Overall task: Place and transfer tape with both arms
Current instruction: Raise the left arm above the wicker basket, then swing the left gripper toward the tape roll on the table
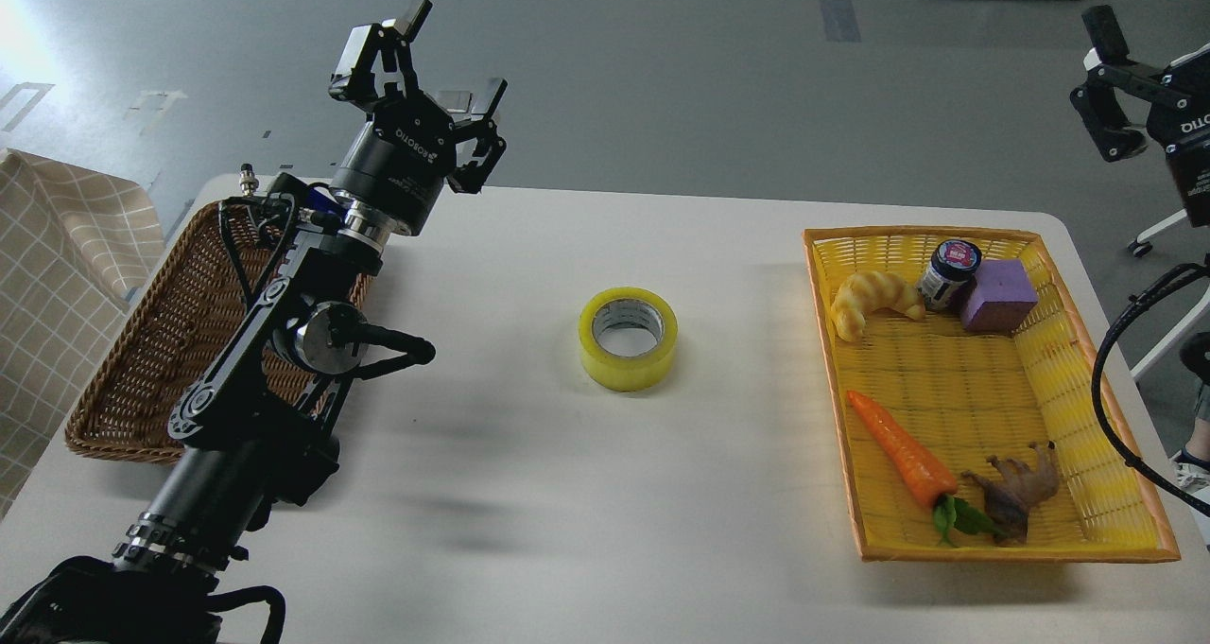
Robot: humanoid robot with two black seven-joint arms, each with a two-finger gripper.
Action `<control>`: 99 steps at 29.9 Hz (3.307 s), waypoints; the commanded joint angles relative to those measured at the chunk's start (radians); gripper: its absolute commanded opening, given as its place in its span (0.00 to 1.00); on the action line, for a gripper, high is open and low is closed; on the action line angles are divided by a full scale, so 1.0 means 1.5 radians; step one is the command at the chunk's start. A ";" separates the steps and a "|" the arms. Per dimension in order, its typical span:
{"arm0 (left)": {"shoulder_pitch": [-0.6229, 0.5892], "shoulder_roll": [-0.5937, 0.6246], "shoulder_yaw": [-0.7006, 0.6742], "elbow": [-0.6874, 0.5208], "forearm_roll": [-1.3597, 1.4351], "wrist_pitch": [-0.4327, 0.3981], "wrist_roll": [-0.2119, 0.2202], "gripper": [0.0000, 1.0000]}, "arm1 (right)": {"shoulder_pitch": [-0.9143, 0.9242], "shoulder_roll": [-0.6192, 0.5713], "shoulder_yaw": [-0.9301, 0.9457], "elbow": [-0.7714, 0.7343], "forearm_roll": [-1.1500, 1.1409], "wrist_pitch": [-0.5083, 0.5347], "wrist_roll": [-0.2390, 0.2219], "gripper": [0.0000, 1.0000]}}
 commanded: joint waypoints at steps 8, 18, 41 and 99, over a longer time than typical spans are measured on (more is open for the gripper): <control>0.009 0.013 -0.033 -0.036 -0.005 0.000 0.001 1.00 | -0.013 0.005 0.003 0.017 0.000 0.000 -0.014 1.00; -0.001 0.057 -0.027 -0.038 0.007 -0.009 0.001 1.00 | -0.019 0.024 0.010 0.026 0.009 0.000 -0.009 1.00; 0.011 0.056 -0.023 -0.067 0.001 -0.034 -0.077 1.00 | -0.044 0.090 0.030 0.025 0.008 0.000 -0.018 1.00; 0.009 0.070 0.157 -0.127 0.743 0.222 -0.037 1.00 | -0.031 0.139 0.020 0.033 0.007 0.000 -0.050 1.00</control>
